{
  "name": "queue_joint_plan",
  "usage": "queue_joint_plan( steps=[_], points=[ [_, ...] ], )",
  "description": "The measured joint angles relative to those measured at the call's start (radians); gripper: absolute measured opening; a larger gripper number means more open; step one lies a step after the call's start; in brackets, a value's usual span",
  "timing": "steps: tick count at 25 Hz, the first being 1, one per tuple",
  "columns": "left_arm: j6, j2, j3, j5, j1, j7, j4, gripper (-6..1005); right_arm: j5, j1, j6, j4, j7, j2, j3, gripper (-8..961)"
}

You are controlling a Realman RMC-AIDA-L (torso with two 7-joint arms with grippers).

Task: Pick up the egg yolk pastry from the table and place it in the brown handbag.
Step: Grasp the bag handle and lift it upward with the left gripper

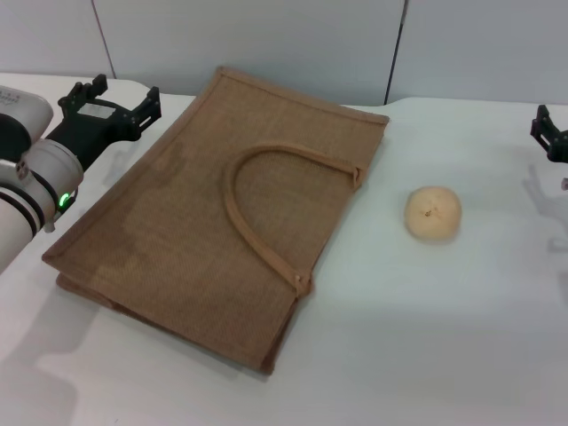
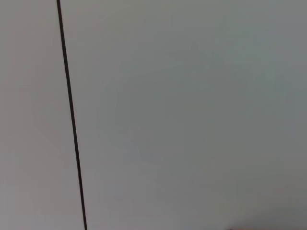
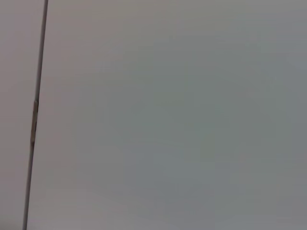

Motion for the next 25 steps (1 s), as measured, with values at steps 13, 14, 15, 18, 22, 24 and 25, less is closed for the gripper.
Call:
queue_joint_plan(
  steps=[13,14,15,18,22,24,25],
  points=[
    [-0.010,0.000,0.010,0.020,-0.003,0.013,-0.001,843,0.002,0.000,0.000,-0.001,0.000,0.002,0.000,865],
    [-0.010,-0.001,0.011,0.032,-0.006,0.016,-0.001,843,0.002,0.000,0.000,-0.001,0.000,0.002,0.000,864],
    [-0.010,-0.001,0.012,0.041,-0.007,0.016,-0.001,843,0.002,0.000,0.000,0.000,0.000,0.002,0.000,864],
    [-0.010,-0.002,0.029,0.071,-0.014,0.010,-0.001,843,0.002,0.000,0.000,0.000,0.000,0.002,0.001,864],
    [-0.002,-0.001,0.096,0.076,-0.026,-0.007,-0.001,844,0.002,0.000,0.000,0.000,0.000,0.002,0.002,863],
    [-0.001,-0.001,0.112,0.076,-0.028,-0.010,-0.001,844,0.002,0.000,0.000,0.000,0.000,0.002,0.002,863],
    [-0.001,0.001,0.132,0.076,-0.031,-0.014,-0.002,843,0.002,0.000,0.000,0.000,0.000,0.002,0.002,864]
  ],
)
